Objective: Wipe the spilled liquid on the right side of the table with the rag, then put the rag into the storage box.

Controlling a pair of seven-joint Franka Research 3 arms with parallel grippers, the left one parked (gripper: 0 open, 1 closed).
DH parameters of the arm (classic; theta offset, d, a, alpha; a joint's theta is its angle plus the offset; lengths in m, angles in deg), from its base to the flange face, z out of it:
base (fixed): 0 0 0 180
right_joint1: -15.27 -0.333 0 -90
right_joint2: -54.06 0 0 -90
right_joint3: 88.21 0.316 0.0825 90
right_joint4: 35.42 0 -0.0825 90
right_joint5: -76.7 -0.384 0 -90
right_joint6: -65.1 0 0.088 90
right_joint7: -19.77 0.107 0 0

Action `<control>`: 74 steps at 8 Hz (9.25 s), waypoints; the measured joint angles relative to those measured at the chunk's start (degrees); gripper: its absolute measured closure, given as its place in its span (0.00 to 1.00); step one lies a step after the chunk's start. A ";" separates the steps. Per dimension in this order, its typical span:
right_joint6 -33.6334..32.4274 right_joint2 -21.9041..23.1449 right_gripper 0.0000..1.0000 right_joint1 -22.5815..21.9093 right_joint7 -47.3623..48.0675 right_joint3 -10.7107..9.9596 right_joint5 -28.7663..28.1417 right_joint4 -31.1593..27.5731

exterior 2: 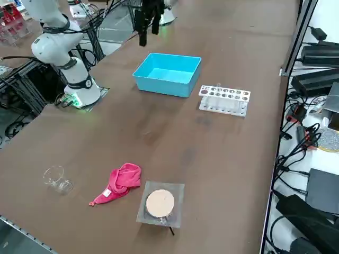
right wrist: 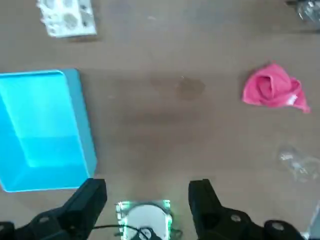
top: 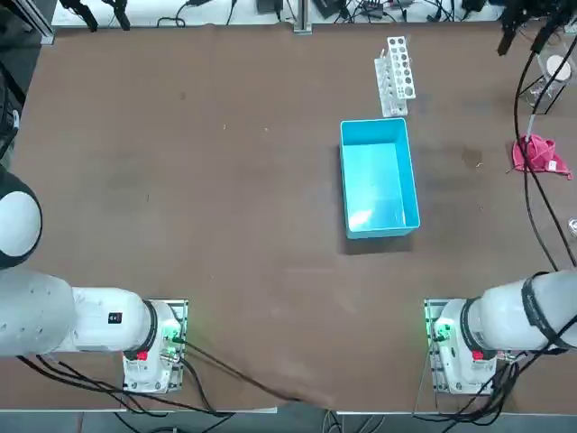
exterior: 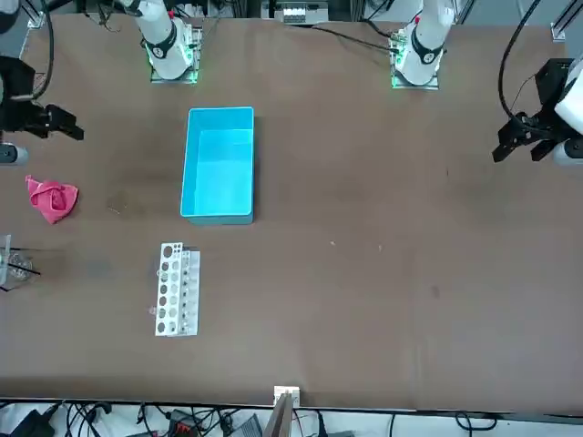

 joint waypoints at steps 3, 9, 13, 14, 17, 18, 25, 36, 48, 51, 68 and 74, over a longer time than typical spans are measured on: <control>-2.68 -1.26 0.00 2.98 7.81 -0.40 1.08 -0.39; 33.32 -4.16 0.00 11.27 16.92 -0.59 28.16 -25.15; 54.24 -9.05 0.00 17.71 46.84 -0.65 53.20 -36.36; 55.33 -11.30 0.00 17.86 55.18 -0.56 59.81 -36.87; 58.11 -16.63 0.00 18.96 67.08 -0.53 69.40 -37.26; 58.97 -17.55 0.00 20.26 67.54 -0.54 70.61 -37.38; 63.12 -19.01 0.08 24.57 67.68 -0.51 75.75 -38.99; 66.53 -19.44 0.98 26.94 71.27 0.62 77.86 -38.46; 64.36 -10.03 0.98 25.99 46.81 1.56 52.56 -35.07; 48.70 -9.49 0.98 23.07 27.50 2.53 31.40 -27.04; 37.64 -13.76 0.98 -4.03 0.68 4.89 -16.92 -29.07; 17.45 -13.58 0.98 -1.91 0.11 3.65 -23.98 -19.17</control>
